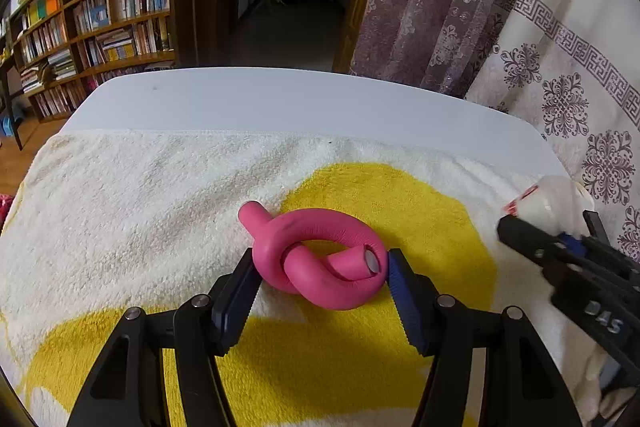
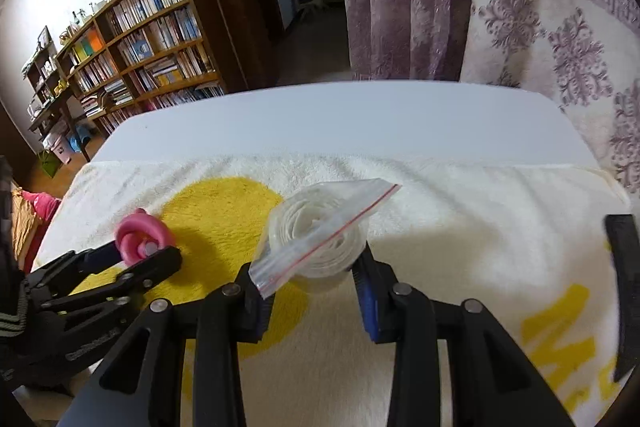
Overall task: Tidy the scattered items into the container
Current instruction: 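Grasp the small pink knot with the left tool while the right tool grasps the bagged tape roll, then carry the pink knot and bagged tape roll over the pink tin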
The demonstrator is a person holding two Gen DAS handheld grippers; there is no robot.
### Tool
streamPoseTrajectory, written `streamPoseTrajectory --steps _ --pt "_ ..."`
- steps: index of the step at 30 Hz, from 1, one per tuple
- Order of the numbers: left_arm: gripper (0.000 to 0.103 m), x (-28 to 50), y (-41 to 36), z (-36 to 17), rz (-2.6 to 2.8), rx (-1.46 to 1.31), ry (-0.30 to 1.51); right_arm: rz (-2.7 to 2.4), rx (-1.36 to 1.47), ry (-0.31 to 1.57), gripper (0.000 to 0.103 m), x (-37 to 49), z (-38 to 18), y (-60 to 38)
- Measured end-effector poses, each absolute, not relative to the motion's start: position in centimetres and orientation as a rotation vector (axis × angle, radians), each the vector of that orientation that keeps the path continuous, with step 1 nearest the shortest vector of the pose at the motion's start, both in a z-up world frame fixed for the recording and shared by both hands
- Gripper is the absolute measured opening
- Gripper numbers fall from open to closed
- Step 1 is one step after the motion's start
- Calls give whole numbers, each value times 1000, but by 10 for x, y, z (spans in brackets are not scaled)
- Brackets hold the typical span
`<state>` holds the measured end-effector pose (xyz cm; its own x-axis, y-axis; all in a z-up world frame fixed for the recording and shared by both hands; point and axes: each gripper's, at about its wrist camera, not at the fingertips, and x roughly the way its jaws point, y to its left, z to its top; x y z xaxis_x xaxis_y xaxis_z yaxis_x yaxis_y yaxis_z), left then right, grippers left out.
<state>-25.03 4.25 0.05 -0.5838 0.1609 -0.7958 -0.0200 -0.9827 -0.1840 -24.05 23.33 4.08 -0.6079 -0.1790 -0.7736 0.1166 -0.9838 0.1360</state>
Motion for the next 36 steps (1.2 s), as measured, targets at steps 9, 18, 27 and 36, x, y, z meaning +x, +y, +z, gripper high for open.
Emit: streamPoseTrajectory --steps 9,18,27,36 --pt "64 -204 44 33 2696 -1302 -214 -2728 1235 -128 39 -185 83 227" --pt "64 -135 47 71 2683 -1185 -185 -2765 1200 -96 39 -100 107 221" --pt "64 -60 80 92 2574 -1086 -147 -2836 1098 -188 39 7 129 246" --pt "64 8 126 84 2449 -1065 -92 -2974 1035 -272 39 102 125 283"
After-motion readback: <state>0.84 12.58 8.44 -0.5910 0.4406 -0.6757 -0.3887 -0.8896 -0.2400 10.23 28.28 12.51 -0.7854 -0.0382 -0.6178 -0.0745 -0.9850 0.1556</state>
